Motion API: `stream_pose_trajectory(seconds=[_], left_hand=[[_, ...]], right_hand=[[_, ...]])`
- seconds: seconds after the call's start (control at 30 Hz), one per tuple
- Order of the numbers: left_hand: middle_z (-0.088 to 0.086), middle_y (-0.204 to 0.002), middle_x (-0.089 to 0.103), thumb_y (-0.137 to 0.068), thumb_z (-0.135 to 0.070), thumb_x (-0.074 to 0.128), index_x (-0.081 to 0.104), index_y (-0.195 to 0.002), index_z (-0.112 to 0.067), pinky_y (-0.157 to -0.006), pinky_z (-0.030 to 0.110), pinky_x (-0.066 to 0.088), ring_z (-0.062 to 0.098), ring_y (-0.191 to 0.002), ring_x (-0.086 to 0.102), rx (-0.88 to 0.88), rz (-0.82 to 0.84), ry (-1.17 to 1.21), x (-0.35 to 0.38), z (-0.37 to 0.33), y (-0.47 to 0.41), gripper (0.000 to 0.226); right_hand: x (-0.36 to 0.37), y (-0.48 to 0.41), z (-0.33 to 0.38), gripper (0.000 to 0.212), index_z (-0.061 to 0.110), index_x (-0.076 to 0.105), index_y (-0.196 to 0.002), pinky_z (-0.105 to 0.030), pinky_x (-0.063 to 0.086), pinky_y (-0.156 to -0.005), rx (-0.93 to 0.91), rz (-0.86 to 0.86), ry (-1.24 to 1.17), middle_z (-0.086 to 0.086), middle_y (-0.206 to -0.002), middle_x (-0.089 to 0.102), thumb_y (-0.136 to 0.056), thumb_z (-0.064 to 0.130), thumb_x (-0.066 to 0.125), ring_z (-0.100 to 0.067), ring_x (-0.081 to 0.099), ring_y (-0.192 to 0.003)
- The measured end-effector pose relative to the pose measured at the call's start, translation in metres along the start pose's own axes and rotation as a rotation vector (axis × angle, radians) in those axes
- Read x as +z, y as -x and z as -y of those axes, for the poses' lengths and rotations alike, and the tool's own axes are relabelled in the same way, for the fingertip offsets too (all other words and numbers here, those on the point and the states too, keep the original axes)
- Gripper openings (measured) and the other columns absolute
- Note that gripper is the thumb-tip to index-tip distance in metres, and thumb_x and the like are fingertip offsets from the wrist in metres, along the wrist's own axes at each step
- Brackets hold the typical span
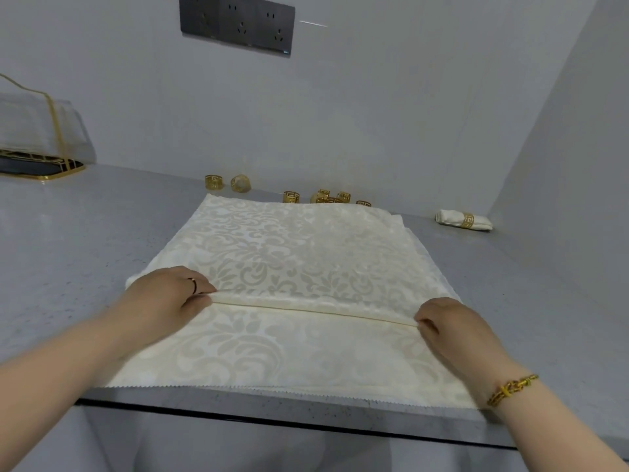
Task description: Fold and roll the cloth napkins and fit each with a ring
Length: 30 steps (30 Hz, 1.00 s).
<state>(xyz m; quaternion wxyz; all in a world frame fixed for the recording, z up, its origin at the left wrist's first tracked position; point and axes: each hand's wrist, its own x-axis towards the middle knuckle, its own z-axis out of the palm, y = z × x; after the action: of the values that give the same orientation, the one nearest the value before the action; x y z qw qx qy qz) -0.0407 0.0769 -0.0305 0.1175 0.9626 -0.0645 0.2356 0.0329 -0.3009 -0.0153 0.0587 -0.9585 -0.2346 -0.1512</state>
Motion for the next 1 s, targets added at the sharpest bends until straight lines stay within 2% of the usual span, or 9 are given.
stream_pose_trajectory(seconds=[0.13,0.23,0.37,0.43,0.57,0.67,0.8,0.93,1.0], left_hand=[[-0.014,-0.077,0.070,-0.076,-0.040,0.038,0.074,-0.077,-0.024,-0.059,0.017,0.044,0.006,-0.071,0.067,0.119,0.063,-0.057,-0.009,0.006,0.012,0.039],[-0.015,-0.088,0.069,-0.076,-0.046,0.036,0.073,-0.087,-0.025,-0.065,0.016,0.039,0.007,-0.083,0.064,0.042,0.074,0.002,-0.011,0.002,0.015,0.044],[-0.014,-0.091,0.063,-0.080,-0.036,0.041,0.071,-0.098,-0.021,-0.073,0.023,0.037,0.013,-0.094,0.059,-0.049,-0.017,0.029,-0.010,-0.007,0.015,0.038],[-0.017,-0.084,0.060,-0.085,-0.027,0.047,0.072,-0.092,-0.022,-0.067,0.023,0.038,0.014,-0.089,0.062,-0.032,-0.031,0.036,-0.008,-0.008,0.017,0.027],[-0.029,-0.076,0.061,-0.084,-0.042,0.044,0.056,-0.067,-0.061,-0.075,0.023,0.043,0.001,-0.085,0.058,-0.108,0.146,0.203,-0.015,-0.007,0.020,0.028],[-0.026,-0.085,0.059,-0.088,-0.022,0.056,0.048,-0.077,-0.055,-0.075,0.022,0.037,0.009,-0.089,0.057,-0.225,0.156,0.379,-0.014,-0.002,0.015,0.036],[-0.011,-0.090,0.053,-0.085,-0.022,0.060,0.043,-0.090,-0.035,-0.069,0.022,0.033,0.012,-0.086,0.051,-0.271,0.148,0.266,-0.008,-0.004,0.004,0.022],[-0.013,-0.083,0.059,-0.083,-0.020,0.059,0.065,-0.083,-0.020,-0.068,0.024,0.037,0.010,-0.084,0.052,-0.041,-0.008,0.066,-0.005,-0.005,0.005,0.005],[-0.021,-0.078,0.064,-0.079,-0.032,0.044,0.073,-0.078,-0.017,-0.066,0.017,0.046,0.007,-0.085,0.051,0.099,0.034,0.018,-0.003,0.002,0.014,0.032]], right_hand=[[-0.006,0.015,-0.007,0.015,0.011,0.066,-0.089,-0.028,0.048,-0.066,-0.081,0.015,0.033,0.000,-0.089,0.066,-0.086,0.018,0.054,-0.020,0.061,-0.079],[0.003,0.017,-0.013,0.036,0.013,0.068,-0.091,-0.022,0.052,-0.054,-0.145,-0.040,0.085,0.001,-0.086,0.070,-0.058,0.007,0.082,-0.016,0.067,-0.066],[0.010,0.004,-0.005,0.032,0.011,0.070,-0.075,-0.024,0.050,-0.048,-0.134,-0.119,0.044,0.000,-0.067,0.069,-0.050,-0.005,0.084,-0.019,0.064,-0.054],[0.008,0.002,0.000,0.022,0.009,0.071,-0.079,-0.027,0.049,-0.055,-0.076,-0.099,0.023,-0.004,-0.073,0.070,-0.063,-0.006,0.076,-0.024,0.066,-0.063],[-0.007,0.003,0.002,0.026,0.014,0.062,-0.111,-0.022,0.041,-0.084,0.048,0.032,-0.052,0.003,-0.107,0.062,-0.094,0.011,0.042,-0.018,0.056,-0.104],[-0.012,0.004,-0.001,0.025,0.019,0.059,-0.111,-0.014,0.037,-0.076,0.138,0.170,-0.292,0.010,-0.102,0.055,-0.096,0.013,0.040,-0.011,0.055,-0.101],[-0.010,-0.005,-0.003,0.015,0.021,0.047,-0.100,-0.014,0.033,-0.056,0.230,0.264,-0.423,0.006,-0.080,0.048,-0.094,0.010,0.040,-0.008,0.044,-0.066],[0.002,-0.004,0.004,0.027,0.015,0.051,-0.075,-0.009,0.027,-0.058,0.054,-0.007,-0.085,-0.001,-0.075,0.052,-0.073,-0.011,0.057,-0.018,0.048,-0.071],[0.008,0.006,0.000,0.034,0.014,0.059,-0.064,-0.007,0.027,-0.055,-0.064,-0.075,-0.036,0.000,-0.063,0.059,-0.055,-0.016,0.071,-0.017,0.054,-0.058]])
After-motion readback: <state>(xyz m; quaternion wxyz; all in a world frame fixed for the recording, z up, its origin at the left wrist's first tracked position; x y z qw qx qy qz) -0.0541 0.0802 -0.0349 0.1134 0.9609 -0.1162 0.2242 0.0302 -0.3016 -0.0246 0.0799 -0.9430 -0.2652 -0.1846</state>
